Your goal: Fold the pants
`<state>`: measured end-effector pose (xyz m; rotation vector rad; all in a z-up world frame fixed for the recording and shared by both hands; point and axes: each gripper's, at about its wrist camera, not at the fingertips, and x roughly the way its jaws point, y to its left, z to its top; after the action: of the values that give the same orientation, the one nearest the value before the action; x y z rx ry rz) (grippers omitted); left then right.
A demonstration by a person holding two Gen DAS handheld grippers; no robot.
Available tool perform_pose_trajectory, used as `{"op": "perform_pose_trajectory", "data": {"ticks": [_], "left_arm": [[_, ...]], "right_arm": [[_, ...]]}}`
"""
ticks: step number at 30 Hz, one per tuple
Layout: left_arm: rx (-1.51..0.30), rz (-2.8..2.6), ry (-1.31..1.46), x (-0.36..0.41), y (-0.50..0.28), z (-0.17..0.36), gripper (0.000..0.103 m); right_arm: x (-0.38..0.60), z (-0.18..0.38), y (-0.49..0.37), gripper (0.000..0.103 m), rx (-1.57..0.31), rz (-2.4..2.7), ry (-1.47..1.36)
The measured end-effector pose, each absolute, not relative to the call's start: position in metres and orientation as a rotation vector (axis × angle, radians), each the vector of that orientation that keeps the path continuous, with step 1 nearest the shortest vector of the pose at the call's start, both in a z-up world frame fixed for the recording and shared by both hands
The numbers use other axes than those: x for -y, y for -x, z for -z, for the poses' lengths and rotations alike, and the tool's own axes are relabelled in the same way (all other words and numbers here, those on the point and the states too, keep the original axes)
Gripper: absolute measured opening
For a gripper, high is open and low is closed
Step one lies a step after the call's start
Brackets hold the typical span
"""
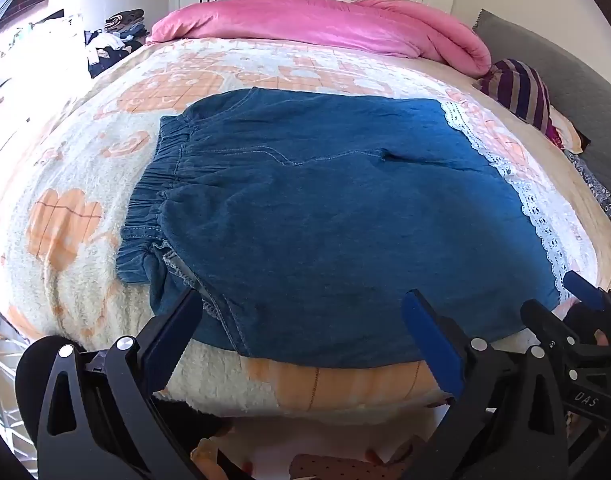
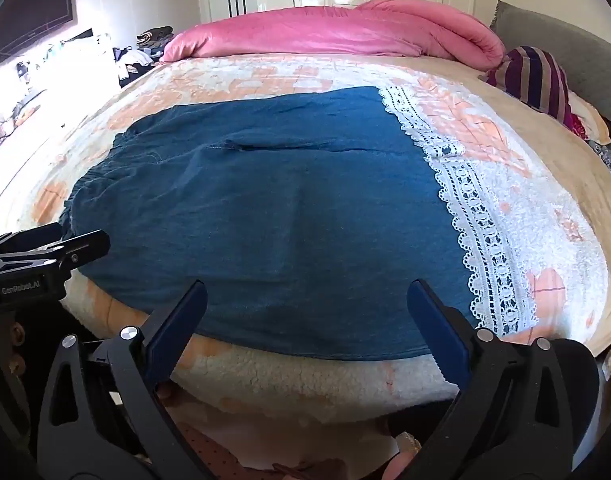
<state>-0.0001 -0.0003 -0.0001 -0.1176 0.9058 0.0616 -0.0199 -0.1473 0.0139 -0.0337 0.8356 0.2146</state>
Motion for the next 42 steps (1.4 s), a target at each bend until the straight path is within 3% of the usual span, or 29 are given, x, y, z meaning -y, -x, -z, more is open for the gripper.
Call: {"op": "perform_pose_trajectory", "data": {"ticks": [42], "left_arm": [[-0.898,-0.044,0.134,-0.001,0.002,-0.004,0.099]], "right_arm": [[0.147,-0.016,0.024,0.095,-0.825,-0.184,0.064]]}}
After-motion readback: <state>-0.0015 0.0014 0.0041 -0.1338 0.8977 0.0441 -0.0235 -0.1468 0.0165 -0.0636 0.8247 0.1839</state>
